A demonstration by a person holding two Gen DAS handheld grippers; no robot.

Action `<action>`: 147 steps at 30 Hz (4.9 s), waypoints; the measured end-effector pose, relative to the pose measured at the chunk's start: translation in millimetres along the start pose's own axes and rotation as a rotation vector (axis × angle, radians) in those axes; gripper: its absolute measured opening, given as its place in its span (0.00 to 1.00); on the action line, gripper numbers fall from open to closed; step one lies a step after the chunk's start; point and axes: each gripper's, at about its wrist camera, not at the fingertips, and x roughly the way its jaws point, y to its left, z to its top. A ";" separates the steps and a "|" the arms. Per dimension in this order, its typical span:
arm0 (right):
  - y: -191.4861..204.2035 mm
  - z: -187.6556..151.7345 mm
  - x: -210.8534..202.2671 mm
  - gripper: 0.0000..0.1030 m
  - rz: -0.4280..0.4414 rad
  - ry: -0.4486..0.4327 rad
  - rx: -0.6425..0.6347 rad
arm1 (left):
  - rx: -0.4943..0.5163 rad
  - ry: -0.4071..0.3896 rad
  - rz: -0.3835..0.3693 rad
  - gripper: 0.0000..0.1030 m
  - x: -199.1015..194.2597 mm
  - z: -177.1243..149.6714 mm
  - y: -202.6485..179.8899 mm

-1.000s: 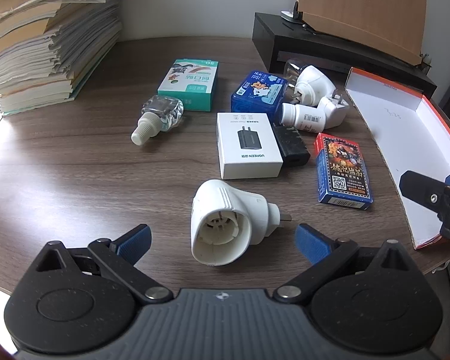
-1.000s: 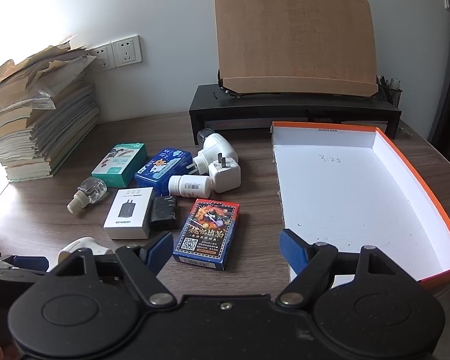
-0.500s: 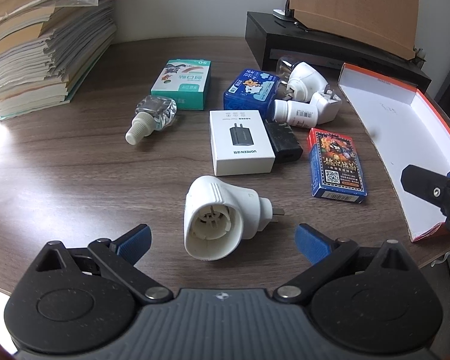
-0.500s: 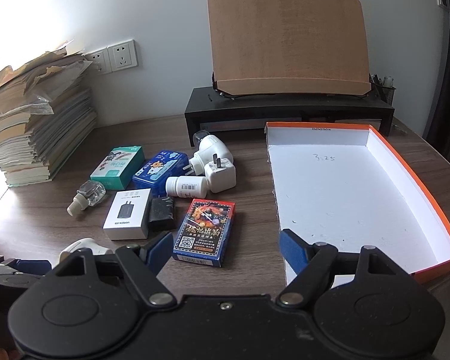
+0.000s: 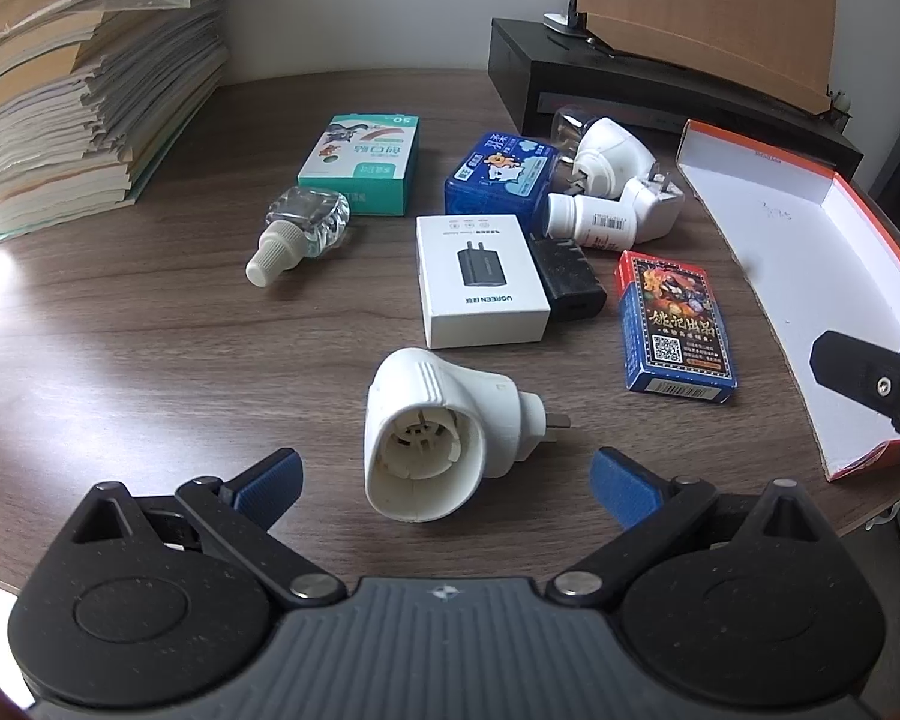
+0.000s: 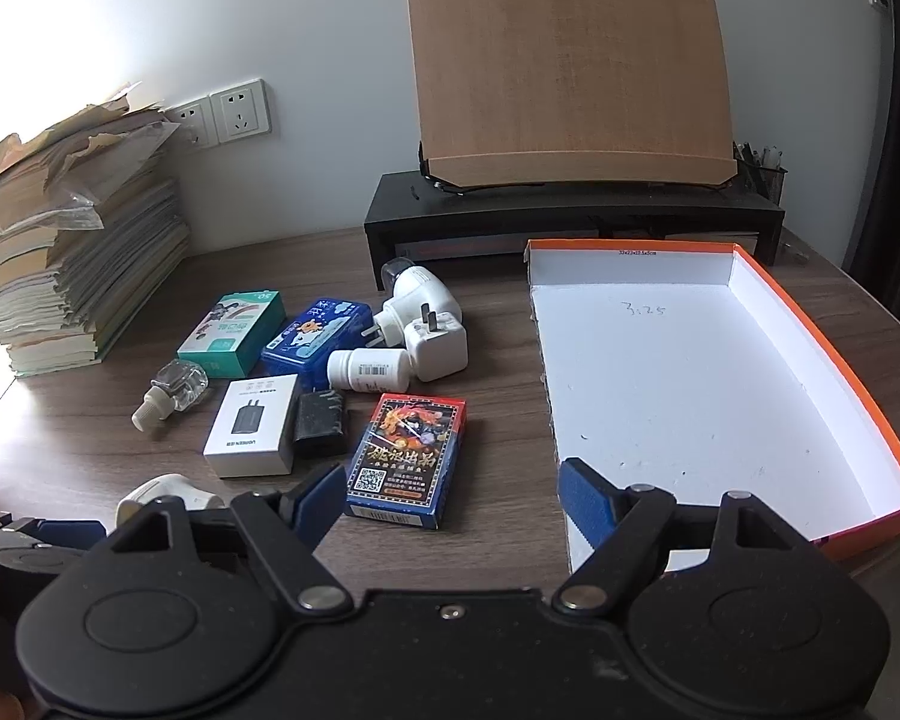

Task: Organize rigid objects
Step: 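Move the left tool toward the large white plug adapter, then grasp the white plug adapter with the left tool while the right tool grasps the card box, then carry the plug adapter and card box toward the open white box with both tools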

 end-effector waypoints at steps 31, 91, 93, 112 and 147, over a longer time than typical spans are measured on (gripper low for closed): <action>-6.6 3.0 24.7 0.89 -0.004 0.019 0.012 | 0.042 -0.007 -0.041 0.73 27.2 2.8 1.5; -132.0 73.0 -1.4 0.69 -0.151 -0.008 0.009 | 0.034 -0.209 -0.265 0.67 -21.5 72.0 -120.3; -147.8 74.4 -1.2 0.69 -0.148 -0.020 0.009 | 0.030 -0.212 -0.273 0.67 -20.2 73.5 -134.5; -235.6 92.0 35.5 0.69 -0.039 -0.008 -0.038 | -0.001 -0.224 -0.164 0.67 1.4 92.8 -214.4; -212.6 119.9 82.8 0.69 -0.106 0.026 -0.004 | 0.043 -0.190 -0.201 0.67 34.9 122.3 -202.4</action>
